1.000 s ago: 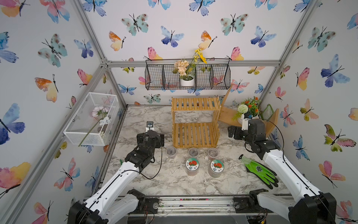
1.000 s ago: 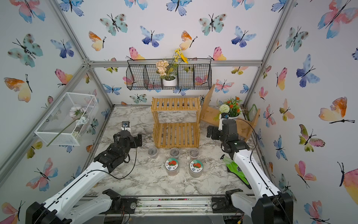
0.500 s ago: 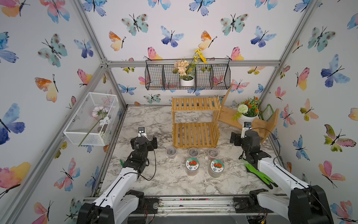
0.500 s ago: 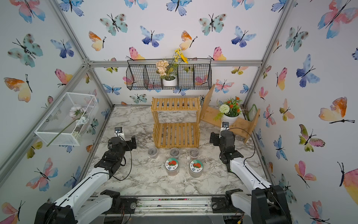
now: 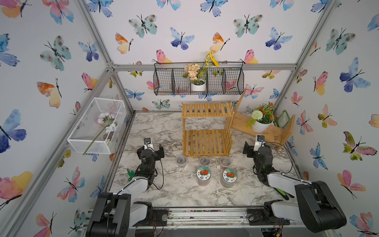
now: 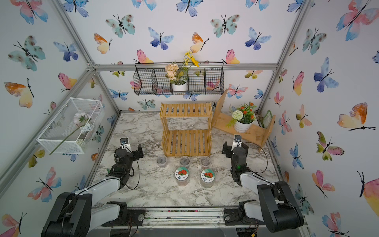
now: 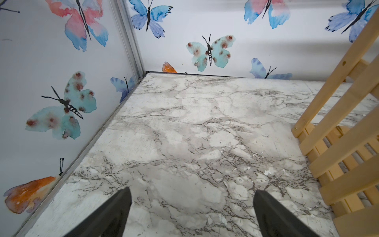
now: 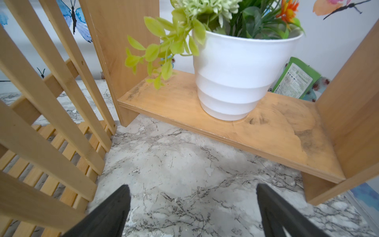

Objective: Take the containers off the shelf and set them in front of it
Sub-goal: Reset both arms

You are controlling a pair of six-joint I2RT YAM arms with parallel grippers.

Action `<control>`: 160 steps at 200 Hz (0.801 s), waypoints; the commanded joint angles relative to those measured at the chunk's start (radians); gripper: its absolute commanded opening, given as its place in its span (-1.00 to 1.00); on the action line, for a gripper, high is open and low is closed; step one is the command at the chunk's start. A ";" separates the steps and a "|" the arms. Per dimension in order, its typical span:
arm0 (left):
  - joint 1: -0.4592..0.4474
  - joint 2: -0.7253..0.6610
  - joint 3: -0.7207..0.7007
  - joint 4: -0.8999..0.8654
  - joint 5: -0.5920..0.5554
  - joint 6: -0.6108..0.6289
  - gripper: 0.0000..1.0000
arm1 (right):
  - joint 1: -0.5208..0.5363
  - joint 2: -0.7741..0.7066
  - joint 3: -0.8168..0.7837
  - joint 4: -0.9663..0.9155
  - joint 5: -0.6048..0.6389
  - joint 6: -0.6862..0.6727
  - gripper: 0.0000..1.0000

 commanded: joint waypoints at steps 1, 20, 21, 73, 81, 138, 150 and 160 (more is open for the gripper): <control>0.021 0.041 -0.028 0.173 0.044 0.013 0.97 | -0.004 0.018 -0.014 0.178 0.042 -0.046 0.96; 0.049 0.066 -0.047 0.226 0.067 -0.008 0.97 | -0.005 0.041 -0.010 0.212 0.046 -0.071 0.97; 0.051 0.067 -0.046 0.226 0.068 -0.009 0.97 | -0.005 0.043 -0.012 0.214 0.046 -0.074 0.97; 0.087 0.155 -0.054 0.298 0.089 -0.044 0.97 | -0.025 0.076 -0.003 0.240 0.054 -0.099 0.99; 0.086 0.172 -0.053 0.305 0.084 -0.047 0.97 | -0.028 0.078 0.000 0.237 0.052 -0.098 0.99; 0.087 0.176 -0.056 0.314 0.082 -0.047 0.97 | -0.036 0.036 -0.034 0.220 0.025 -0.075 0.99; 0.087 0.177 -0.056 0.316 0.083 -0.047 0.97 | -0.038 0.039 -0.027 0.193 0.020 -0.066 0.99; 0.087 0.178 -0.058 0.319 0.083 -0.047 0.97 | -0.038 0.046 -0.038 0.195 0.019 -0.068 0.99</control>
